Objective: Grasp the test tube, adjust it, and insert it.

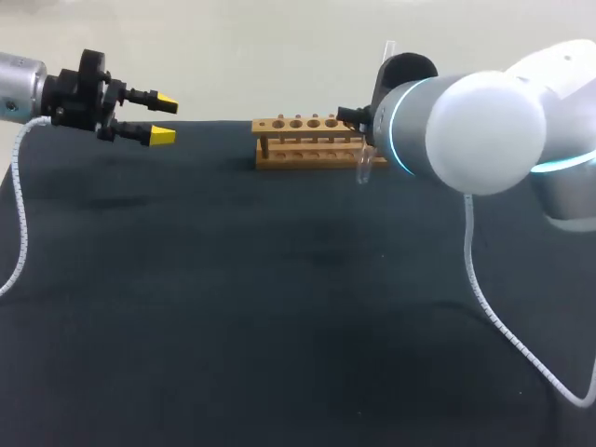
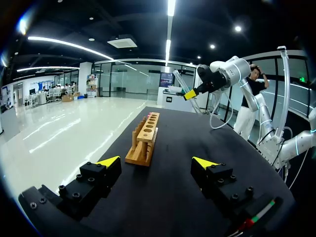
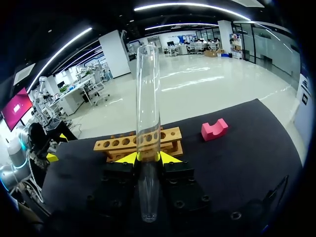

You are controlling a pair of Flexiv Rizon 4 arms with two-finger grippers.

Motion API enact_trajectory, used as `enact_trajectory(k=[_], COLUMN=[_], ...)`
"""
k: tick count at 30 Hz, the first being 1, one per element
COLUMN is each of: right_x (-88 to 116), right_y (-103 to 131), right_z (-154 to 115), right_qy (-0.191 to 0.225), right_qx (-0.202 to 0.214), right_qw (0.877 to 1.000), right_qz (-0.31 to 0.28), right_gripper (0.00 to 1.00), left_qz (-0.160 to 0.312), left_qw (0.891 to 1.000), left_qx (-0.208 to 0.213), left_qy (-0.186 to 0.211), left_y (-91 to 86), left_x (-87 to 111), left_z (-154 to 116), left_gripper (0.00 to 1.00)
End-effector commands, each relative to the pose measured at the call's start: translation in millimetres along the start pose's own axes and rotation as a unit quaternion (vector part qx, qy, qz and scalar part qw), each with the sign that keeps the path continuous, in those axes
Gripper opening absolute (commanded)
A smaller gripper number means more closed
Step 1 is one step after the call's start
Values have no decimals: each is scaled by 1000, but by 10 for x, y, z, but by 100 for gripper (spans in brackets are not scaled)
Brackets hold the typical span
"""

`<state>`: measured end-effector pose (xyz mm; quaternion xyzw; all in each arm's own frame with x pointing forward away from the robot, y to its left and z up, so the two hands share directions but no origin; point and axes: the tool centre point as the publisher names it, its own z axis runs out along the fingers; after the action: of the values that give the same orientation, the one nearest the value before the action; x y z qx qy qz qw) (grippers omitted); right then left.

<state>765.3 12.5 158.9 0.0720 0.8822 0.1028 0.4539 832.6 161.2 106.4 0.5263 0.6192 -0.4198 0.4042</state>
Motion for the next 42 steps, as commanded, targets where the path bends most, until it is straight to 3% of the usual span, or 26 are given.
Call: enact_trajectory(k=[1, 12, 25, 42], right_x=[-27, -201, -605, -852], right_y=[29, 99, 162, 251], right_z=[63, 196, 164, 328], right_qy=[-30, -129, -216, -284], right_qx=[6, 28, 46, 49], right_qw=[1000, 991, 973, 954], right_qz=[-6, -32, -67, -88], right_gripper=[0, 0, 0, 0], left_qz=[1, 1, 1, 1], left_qw=[1000, 1000, 1000, 1000], left_qx=[3, 3, 3, 3], left_qy=[0, 0, 0, 0], left_y=[30, 30, 30, 30], left_x=[7, 7, 7, 7], left_z=[-2, -2, -2, -2], left_gripper=[100, 100, 100, 100])
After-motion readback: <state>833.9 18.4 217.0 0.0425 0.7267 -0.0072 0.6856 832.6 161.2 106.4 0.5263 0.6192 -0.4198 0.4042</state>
